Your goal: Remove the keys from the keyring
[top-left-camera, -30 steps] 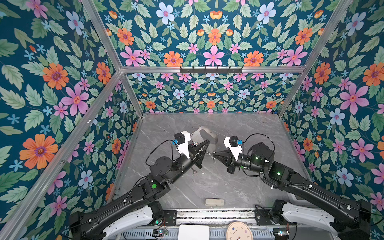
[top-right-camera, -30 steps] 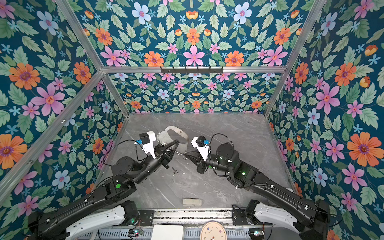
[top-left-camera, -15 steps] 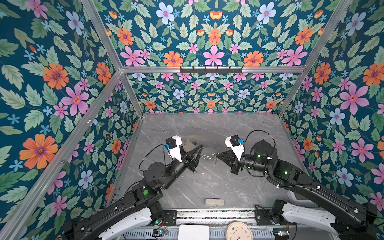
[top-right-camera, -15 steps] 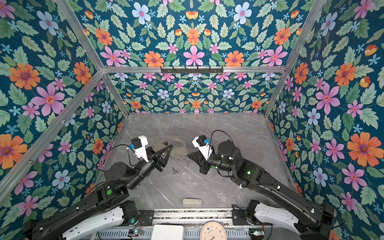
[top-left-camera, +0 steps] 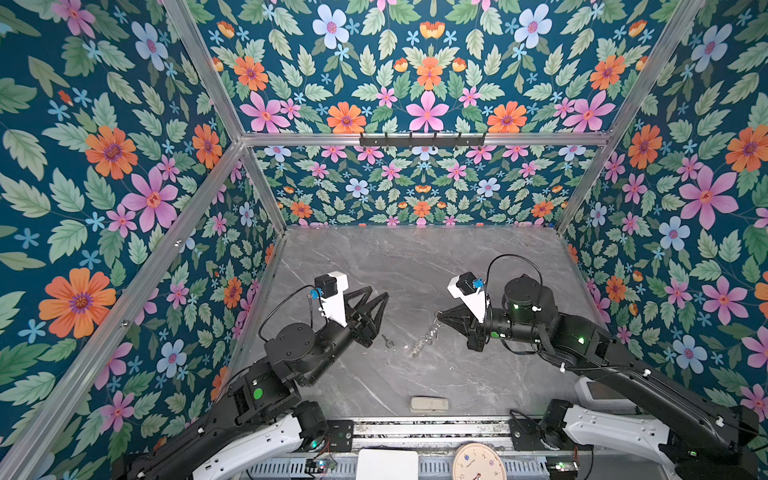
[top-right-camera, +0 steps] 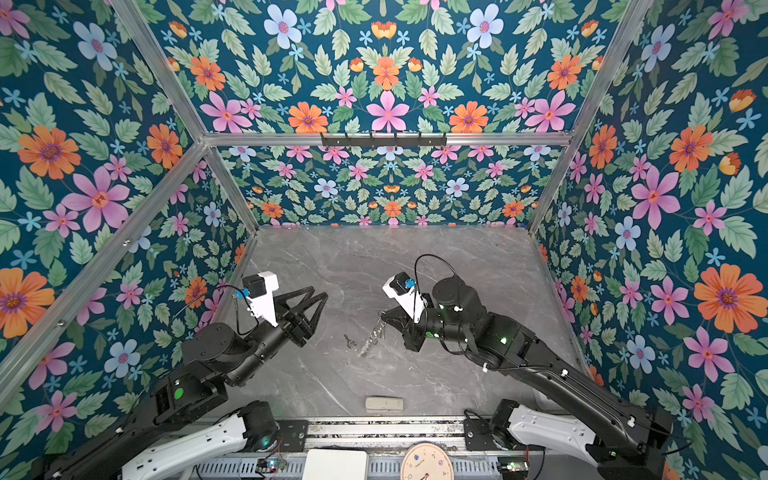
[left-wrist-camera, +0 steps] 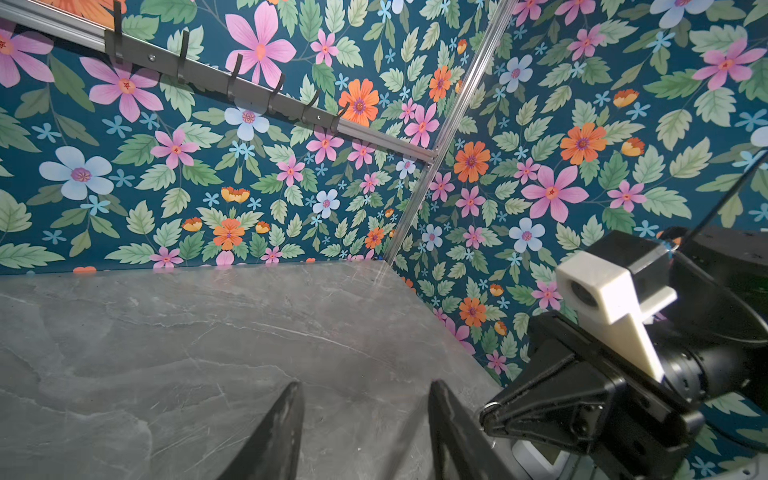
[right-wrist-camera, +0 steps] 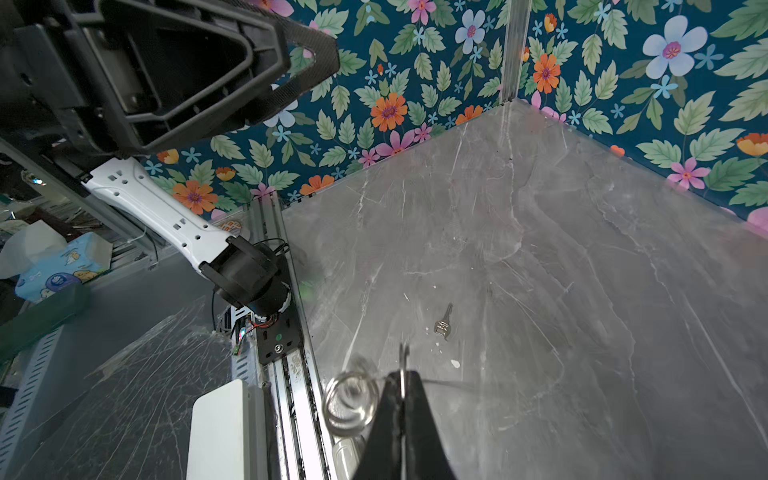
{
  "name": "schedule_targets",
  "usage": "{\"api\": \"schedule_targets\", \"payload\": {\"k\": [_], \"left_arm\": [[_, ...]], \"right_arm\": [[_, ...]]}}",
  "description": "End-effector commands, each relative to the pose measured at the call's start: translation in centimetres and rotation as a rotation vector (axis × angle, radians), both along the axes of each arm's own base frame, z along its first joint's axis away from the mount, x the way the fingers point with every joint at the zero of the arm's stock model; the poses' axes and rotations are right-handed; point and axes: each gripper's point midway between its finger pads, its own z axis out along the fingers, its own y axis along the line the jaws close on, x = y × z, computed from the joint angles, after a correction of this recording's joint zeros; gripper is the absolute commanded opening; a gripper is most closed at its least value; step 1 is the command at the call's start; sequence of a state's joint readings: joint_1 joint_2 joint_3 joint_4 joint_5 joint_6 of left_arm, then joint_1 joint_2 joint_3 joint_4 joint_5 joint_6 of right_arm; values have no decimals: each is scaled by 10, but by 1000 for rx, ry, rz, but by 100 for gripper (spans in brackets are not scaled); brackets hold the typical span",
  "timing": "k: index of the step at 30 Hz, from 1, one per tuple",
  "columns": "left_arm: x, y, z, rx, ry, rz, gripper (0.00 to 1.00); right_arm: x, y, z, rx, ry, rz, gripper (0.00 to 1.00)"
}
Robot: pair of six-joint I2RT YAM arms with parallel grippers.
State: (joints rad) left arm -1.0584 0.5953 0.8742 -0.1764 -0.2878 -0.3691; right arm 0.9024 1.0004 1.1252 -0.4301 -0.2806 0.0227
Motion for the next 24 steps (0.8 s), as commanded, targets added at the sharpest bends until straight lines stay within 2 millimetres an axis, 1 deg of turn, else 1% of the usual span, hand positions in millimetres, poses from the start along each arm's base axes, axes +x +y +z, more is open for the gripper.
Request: {"api": "schedule_targets", "payload": {"k": [1,3,6,9,12,16,19,22,24], "left_arm": [[-9,-13,0,50,-36,-89,50],[-23,-38,4,57,-72,-234,49],[-45,-74,2,93,-101,-448,46],[-54,-96,-8,143,-96,-557,42],[-64,-105,-9,160,-108,-638,41],[-77,-107,-9,168,-122,-715,42],[-86,-111,-10,164,-121,-778,39],[-82,-115,-15,185,-95,-770,32],[-77,-113,-15,192,-94,-742,31]], "right_arm": [[-9,3,4,10,7,56,0],[-12,6,5,19,21,83,0],[-16,10,8,29,32,125,0],[-23,12,12,36,40,175,0],[-30,9,18,59,56,224,0],[-33,4,25,93,70,267,0],[-36,4,28,96,64,284,0],[-37,4,31,98,56,293,0],[-37,4,32,97,50,293,0]]}}
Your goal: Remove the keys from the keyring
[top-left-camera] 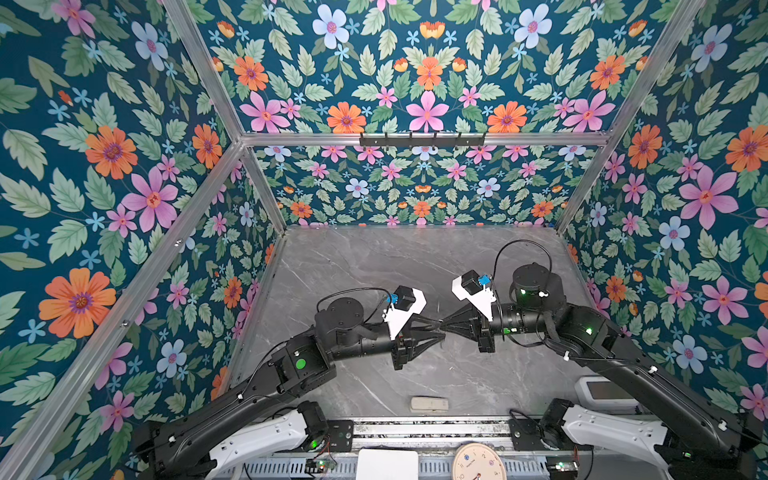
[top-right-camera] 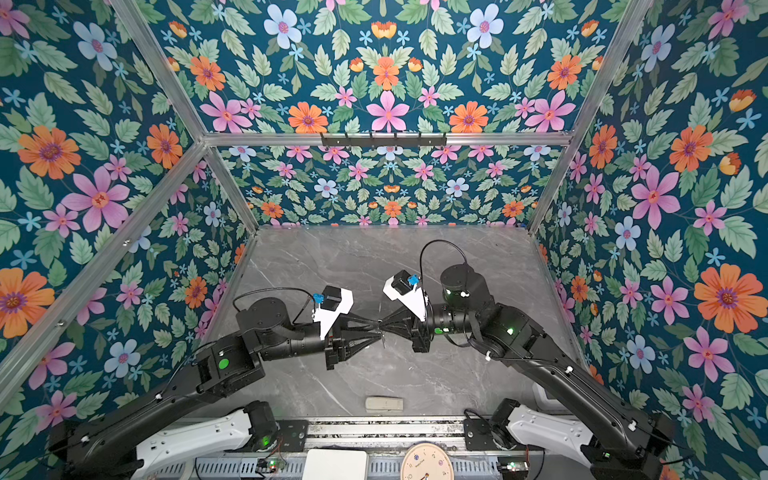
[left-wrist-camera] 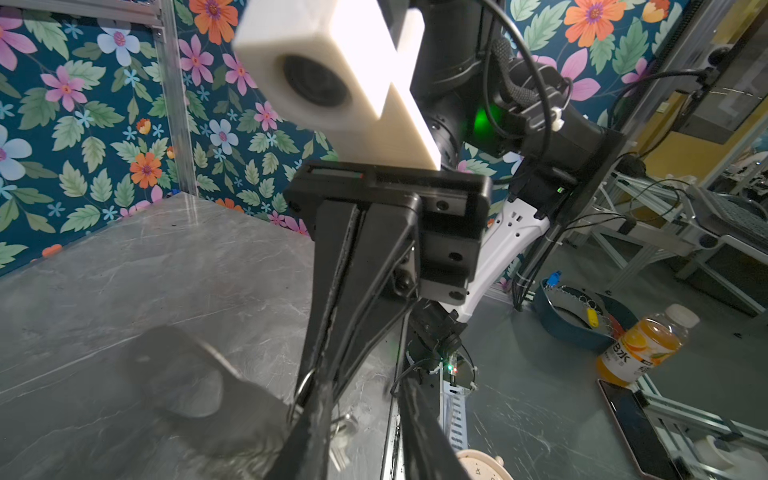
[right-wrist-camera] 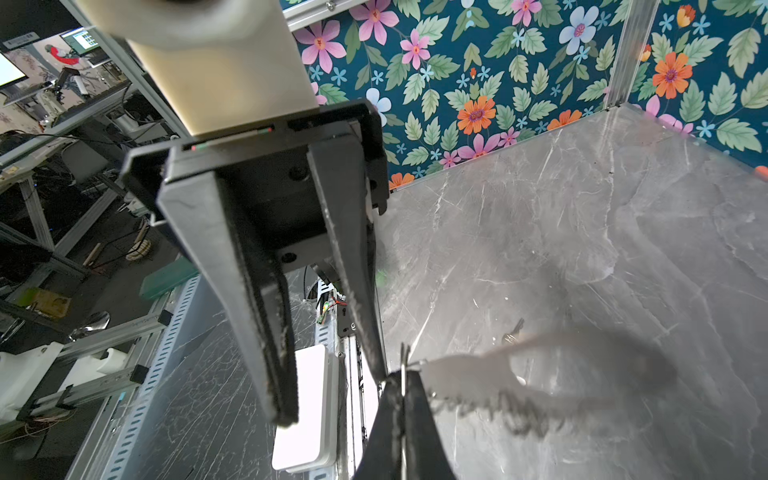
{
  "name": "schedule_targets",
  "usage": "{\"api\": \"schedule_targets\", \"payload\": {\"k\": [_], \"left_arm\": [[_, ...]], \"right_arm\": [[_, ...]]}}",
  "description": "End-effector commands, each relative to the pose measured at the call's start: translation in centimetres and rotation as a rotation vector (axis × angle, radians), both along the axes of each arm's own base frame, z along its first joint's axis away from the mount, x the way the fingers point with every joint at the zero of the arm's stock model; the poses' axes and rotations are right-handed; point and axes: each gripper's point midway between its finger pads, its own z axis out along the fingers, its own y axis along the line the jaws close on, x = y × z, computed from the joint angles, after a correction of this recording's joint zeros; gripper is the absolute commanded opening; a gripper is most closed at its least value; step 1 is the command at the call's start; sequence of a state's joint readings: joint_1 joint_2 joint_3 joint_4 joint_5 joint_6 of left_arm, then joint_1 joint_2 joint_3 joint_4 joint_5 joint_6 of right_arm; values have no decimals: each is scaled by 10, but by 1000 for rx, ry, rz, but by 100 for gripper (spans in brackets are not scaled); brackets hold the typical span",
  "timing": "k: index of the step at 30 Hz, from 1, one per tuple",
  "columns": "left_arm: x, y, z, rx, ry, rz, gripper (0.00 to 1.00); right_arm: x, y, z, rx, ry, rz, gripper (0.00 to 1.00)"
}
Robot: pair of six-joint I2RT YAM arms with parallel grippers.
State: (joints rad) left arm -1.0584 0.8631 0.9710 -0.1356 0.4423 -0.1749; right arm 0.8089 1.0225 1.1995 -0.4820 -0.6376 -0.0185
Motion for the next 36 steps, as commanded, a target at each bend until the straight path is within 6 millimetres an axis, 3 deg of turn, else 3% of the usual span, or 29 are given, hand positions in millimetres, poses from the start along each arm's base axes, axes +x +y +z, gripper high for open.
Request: {"api": "schedule_targets", "payload": {"k": [1,8,16,21,36], "left_arm": [[1,2,3,2,-19,6,30],[9,11,9,-30,-2,-6,28],[0,12,8,-77,39,-165,28],[-7,7,5,-80,60,-237,23],[-1,1,-3,-51,70,-235,4]], "right_arm": [[-7,1,7,19,-19,45,0],[-12,-1,3,3,-23,70,0],[-13,-1,3,14,-16,86,0],[-11,0,2,15,-15,82,0],[-5,1,3,18,-20,53,0]]}}
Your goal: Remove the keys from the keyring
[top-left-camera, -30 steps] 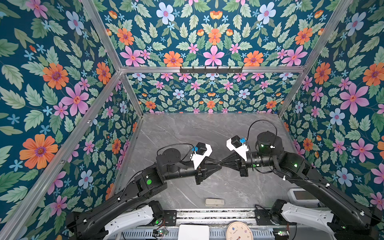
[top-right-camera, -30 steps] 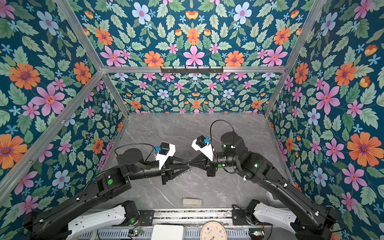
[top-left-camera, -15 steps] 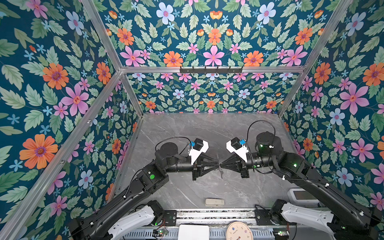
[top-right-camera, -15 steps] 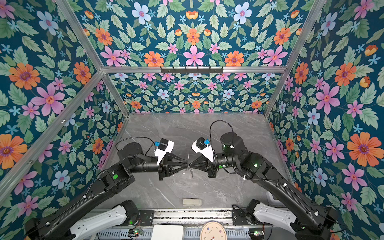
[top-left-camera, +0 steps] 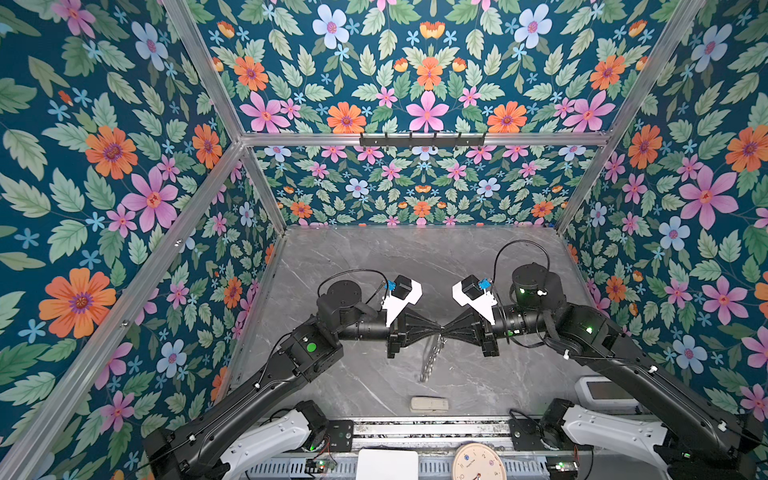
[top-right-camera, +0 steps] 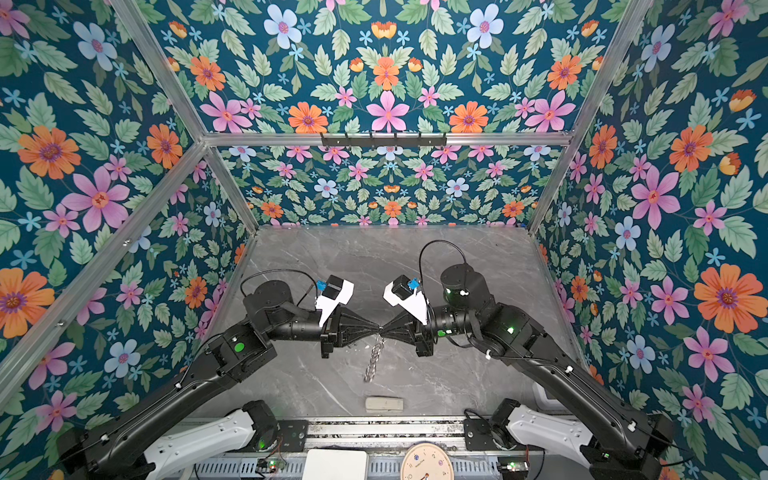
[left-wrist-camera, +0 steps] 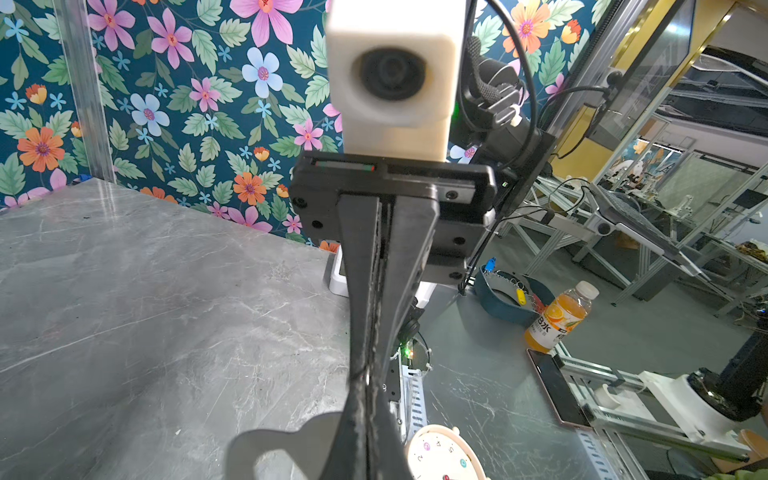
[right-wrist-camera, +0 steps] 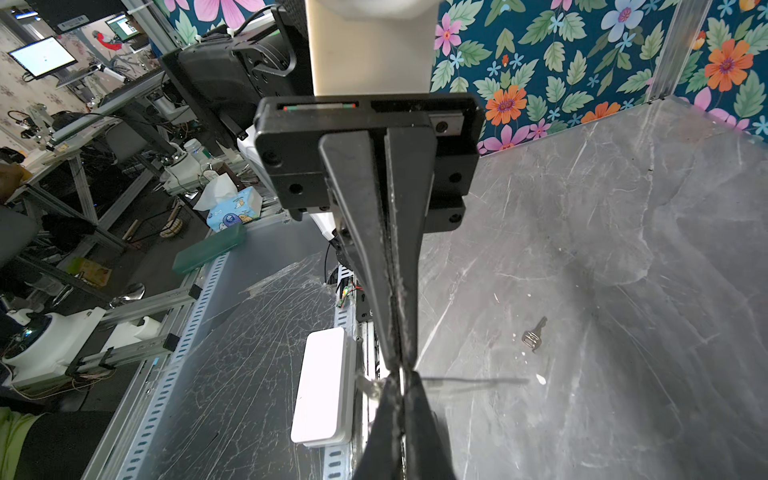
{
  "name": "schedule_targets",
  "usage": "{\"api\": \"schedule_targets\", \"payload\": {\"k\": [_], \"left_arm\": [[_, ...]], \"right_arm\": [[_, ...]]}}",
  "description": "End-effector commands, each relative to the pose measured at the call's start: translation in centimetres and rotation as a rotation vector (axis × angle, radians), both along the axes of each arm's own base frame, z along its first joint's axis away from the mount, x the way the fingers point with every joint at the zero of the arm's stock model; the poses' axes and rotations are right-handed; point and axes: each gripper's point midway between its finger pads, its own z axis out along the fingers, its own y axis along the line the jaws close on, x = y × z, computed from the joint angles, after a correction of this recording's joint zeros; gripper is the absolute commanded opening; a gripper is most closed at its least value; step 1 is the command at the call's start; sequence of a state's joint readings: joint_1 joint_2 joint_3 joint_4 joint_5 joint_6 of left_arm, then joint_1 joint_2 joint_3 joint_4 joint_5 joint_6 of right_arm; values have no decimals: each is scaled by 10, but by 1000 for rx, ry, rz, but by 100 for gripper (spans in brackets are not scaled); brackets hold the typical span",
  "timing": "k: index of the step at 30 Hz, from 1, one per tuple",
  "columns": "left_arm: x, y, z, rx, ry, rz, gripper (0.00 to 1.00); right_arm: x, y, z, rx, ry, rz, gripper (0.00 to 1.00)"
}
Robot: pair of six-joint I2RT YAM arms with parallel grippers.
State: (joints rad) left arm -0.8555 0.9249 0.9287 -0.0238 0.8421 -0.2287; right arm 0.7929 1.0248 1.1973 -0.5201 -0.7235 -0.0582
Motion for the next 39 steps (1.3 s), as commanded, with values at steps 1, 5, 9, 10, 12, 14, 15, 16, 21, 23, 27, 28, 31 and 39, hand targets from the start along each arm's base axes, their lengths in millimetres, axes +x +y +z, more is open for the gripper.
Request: {"api": "schedule_targets", "payload": {"k": [1,5,9,10,12,14,15,16,21,23,27,28,31,39], "left_arm": [[-7,0,6,-21,-16,-44,4],[-8,-1,6,-20,-15,-54,5],[-9,-1,5,-18,-11,-63,5],[-9,-1,5,-17,-11,-64,5],[-10,-2,5,-18,-11,-69,7],[-10,-2,4,-17,-9,-73,9],[-10,-2,4,-17,-9,-73,9],[-11,-2,5,-17,-9,-78,9],[-12,-3,3,-15,-7,-87,0],[-11,-3,3,-21,-13,-85,0],[-6,0,6,-61,-57,-35,0],[-5,1,8,-74,-69,-21,0],[-4,3,12,-98,-88,-9,0],[-13,7,20,-149,-145,-38,0]], "right_arm": [[7,3,8,28,-37,-25,0],[11,4,10,35,-43,-36,0],[13,5,11,37,-46,-45,0],[14,5,11,37,-45,-47,0],[15,5,11,39,-47,-56,0],[16,5,12,41,-51,-59,0],[17,6,12,41,-52,-64,0],[17,6,12,41,-52,-64,0],[19,6,14,49,-56,-72,0],[20,7,15,57,-58,-78,0],[19,7,20,81,-67,-74,15],[19,7,21,89,-70,-75,26],[20,5,24,106,-79,-93,39],[19,-13,34,185,-127,-184,47]]}}
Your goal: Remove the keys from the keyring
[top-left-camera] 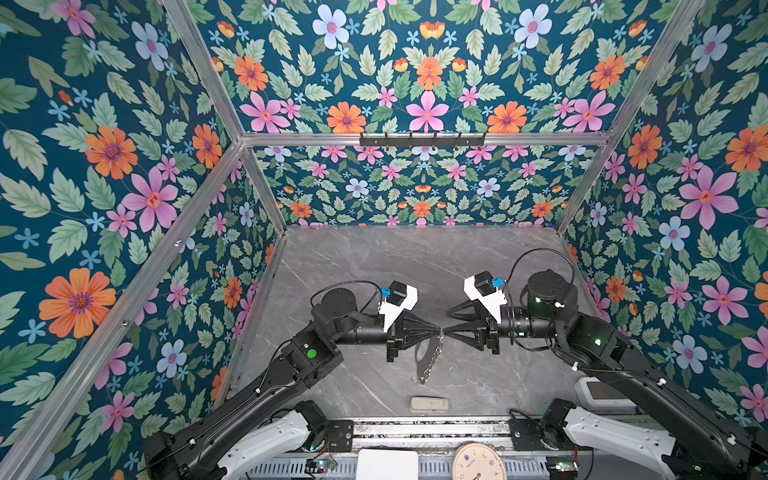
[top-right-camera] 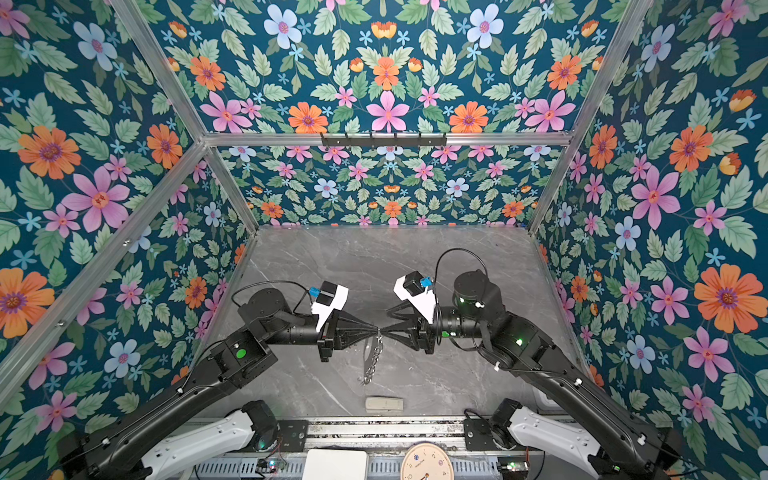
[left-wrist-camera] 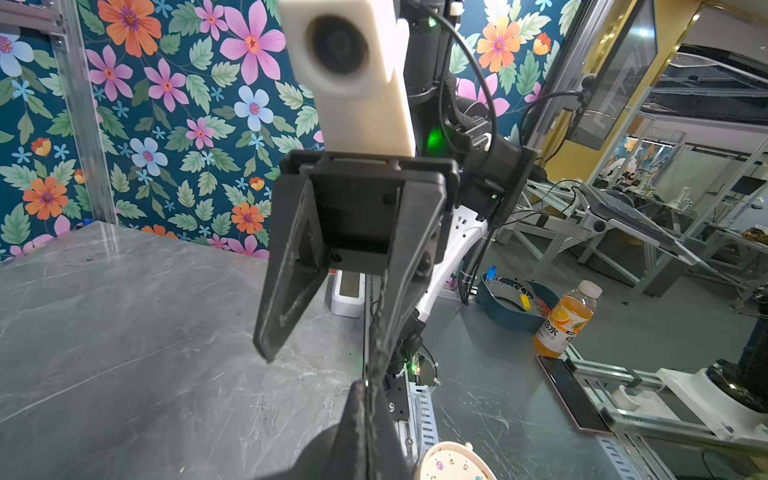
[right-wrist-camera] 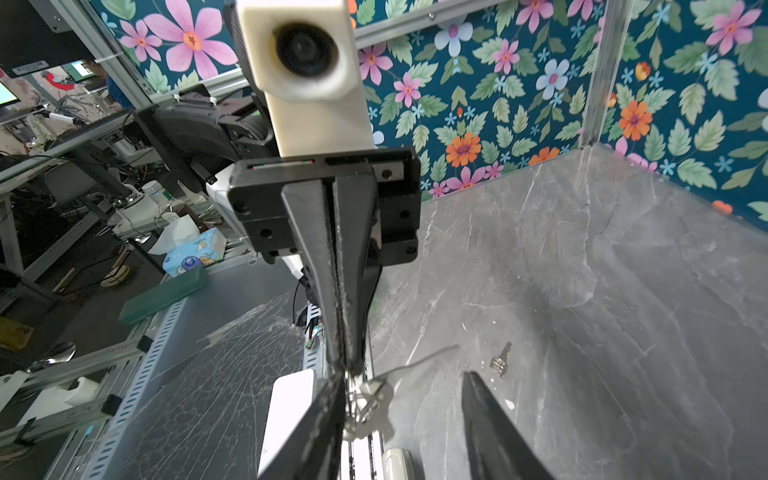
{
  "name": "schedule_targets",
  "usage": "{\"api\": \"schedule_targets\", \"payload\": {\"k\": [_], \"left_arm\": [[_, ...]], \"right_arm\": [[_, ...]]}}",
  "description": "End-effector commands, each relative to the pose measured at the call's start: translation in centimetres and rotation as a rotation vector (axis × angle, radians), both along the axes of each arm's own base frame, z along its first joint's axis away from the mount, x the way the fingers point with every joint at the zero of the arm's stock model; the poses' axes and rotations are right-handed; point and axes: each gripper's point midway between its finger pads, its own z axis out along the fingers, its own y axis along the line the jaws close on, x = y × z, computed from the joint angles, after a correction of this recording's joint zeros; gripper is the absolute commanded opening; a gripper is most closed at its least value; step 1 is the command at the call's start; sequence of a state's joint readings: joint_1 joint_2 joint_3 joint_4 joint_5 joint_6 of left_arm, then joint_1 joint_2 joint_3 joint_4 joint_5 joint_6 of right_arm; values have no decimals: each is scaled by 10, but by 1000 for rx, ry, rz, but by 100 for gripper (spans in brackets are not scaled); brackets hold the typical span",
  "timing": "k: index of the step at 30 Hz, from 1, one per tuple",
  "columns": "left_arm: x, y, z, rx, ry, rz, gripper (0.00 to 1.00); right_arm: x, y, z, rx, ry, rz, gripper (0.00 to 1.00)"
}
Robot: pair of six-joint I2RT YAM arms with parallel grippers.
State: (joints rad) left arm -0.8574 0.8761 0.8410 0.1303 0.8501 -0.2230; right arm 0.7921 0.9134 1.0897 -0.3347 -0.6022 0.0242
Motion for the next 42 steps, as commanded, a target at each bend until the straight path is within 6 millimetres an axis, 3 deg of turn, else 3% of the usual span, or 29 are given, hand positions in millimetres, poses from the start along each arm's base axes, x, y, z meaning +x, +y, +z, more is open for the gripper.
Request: {"api": "schedule_targets", "payload": {"k": [1,7,16,24,35,42], "left_arm": [[-8,2,17,-67,-71,-37,0],[-17,2,23,-82,-96,-102,0],[-17,2,27,-93,-108,-102,0],[-11,4,33,-110,-119,-49,0],[-8,5,37,-128,-118,-28,0],[12,10,45,-167,-95,115,0]], "right_arm": [[5,-5,20,91,-54,-56,47],[-6,-18,26,184,-83,-70,49],[-30,-16,15,209,-44,54,41],[-35,-13,4,198,-4,99,46],[-28,-1,-2,187,30,120,49],[-8,-4,2,217,-21,-16,49]]}}
